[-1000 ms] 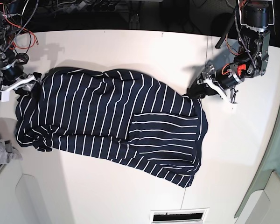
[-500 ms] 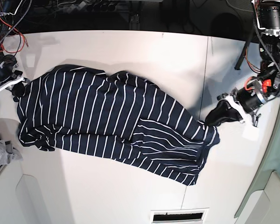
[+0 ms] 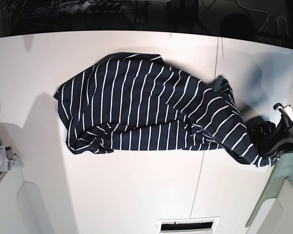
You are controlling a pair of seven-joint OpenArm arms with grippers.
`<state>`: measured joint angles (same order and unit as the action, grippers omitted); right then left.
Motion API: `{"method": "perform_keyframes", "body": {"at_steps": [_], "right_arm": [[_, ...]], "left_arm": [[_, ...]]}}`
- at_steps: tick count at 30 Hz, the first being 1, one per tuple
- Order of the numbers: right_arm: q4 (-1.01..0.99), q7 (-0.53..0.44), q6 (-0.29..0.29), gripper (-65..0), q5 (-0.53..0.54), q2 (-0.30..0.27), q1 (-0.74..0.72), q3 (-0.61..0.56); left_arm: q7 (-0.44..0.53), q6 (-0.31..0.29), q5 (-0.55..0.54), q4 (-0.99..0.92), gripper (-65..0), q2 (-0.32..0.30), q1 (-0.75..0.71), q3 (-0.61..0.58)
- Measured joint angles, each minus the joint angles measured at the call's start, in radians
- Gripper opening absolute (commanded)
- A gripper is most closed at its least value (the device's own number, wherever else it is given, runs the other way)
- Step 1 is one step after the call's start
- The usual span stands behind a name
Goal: Layout the t-shirt on the table in an organized manner, then fold the t-shirt properly
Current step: 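Grasp the shirt ends and pull them apart to straighten it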
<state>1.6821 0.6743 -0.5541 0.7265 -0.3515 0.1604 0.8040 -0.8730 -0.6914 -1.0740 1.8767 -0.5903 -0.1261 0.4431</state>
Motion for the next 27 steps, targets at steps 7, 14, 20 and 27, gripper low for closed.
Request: {"method": "perform_keyframes", "body": {"at_steps": [7, 14, 20, 27], "right_arm": [[-0.227, -0.055, -0.002, -40.2, -0.08, 0.006, -0.081, -0.235], [-0.435, -0.203, 0.004, -28.8, -0.222, 0.003, -0.111, -0.484], [-0.452, -0.225, 0.001, -34.1, -0.248, 0.005, -0.136, -0.642], [-0.452, -0.248, 0.0, -65.0, -0.252, 0.023, -0.127, -0.65]], "left_arm": [[0.059, 0.002, 0.117, -0.159, -65.0, 0.087, 0.06, -0.139], [0.054, 0.002, 0.142, -0.164, -65.0, 0.104, 0.057, -0.142], [0.062, 0.002, 0.142, -0.165, -65.0, 0.105, 0.058, -0.142], [0.058, 0.002, 0.172, -0.165, -65.0, 0.106, 0.057, -0.142]]}}
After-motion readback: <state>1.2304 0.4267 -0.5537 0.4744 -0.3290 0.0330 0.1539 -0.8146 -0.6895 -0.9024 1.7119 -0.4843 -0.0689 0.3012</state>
